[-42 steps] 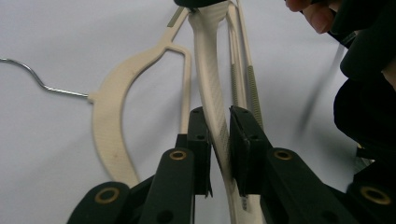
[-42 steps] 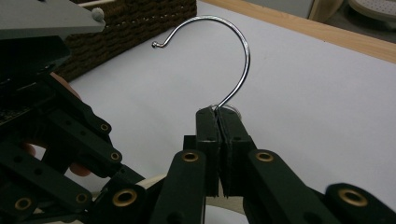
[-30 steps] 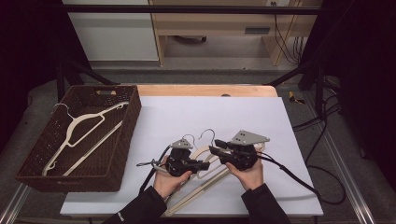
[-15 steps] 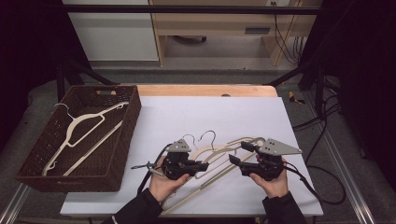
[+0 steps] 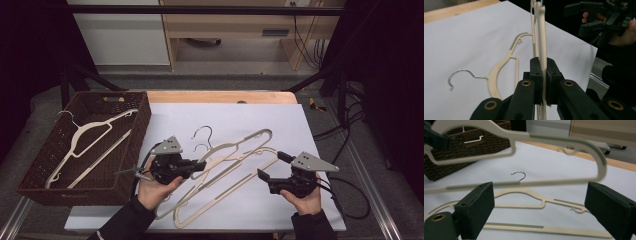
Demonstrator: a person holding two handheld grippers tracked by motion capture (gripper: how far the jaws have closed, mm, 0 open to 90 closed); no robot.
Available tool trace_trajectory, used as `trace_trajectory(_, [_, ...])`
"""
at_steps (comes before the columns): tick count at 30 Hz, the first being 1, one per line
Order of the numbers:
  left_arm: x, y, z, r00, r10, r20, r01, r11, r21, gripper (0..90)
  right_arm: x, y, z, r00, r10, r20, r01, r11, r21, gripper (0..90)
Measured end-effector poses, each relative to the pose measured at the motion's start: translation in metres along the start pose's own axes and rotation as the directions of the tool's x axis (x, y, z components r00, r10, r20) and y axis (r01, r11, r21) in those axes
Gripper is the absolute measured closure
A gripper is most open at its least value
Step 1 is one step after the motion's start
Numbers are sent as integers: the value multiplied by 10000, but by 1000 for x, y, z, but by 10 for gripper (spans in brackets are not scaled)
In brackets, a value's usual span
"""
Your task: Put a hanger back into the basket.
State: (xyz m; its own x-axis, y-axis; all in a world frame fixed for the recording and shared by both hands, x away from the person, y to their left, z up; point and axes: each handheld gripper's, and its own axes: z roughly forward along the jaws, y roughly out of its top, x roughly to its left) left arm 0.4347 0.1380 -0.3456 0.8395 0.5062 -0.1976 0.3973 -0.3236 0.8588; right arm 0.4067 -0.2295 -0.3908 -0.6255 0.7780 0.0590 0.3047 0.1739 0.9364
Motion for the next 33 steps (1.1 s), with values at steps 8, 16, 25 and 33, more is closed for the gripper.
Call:
trace_trajectory(8, [9, 23, -39, 9988, 340, -362, -356, 9983, -452, 861, -10, -6, -6, 9983, 399, 421, -396, 9992, -84, 71])
trace_trajectory(16, [27, 37, -69, 9976, 458, -527, -494, 9964, -690, 861, -15, -6, -11, 9967, 512, 622, -498, 9985, -238, 63])
trace_trajectory(25, [58, 46, -108, 9938, 430, -1029, -508, 9959, -744, 861, -27, -14, -13, 9924, 855, 880, -846, 9963, -134, 57])
trace_trajectory(33, [82, 47, -134, 9870, 180, -1600, -327, 9954, -895, 862, -30, -17, -11, 9917, 899, 923, -897, 9959, -66, 52])
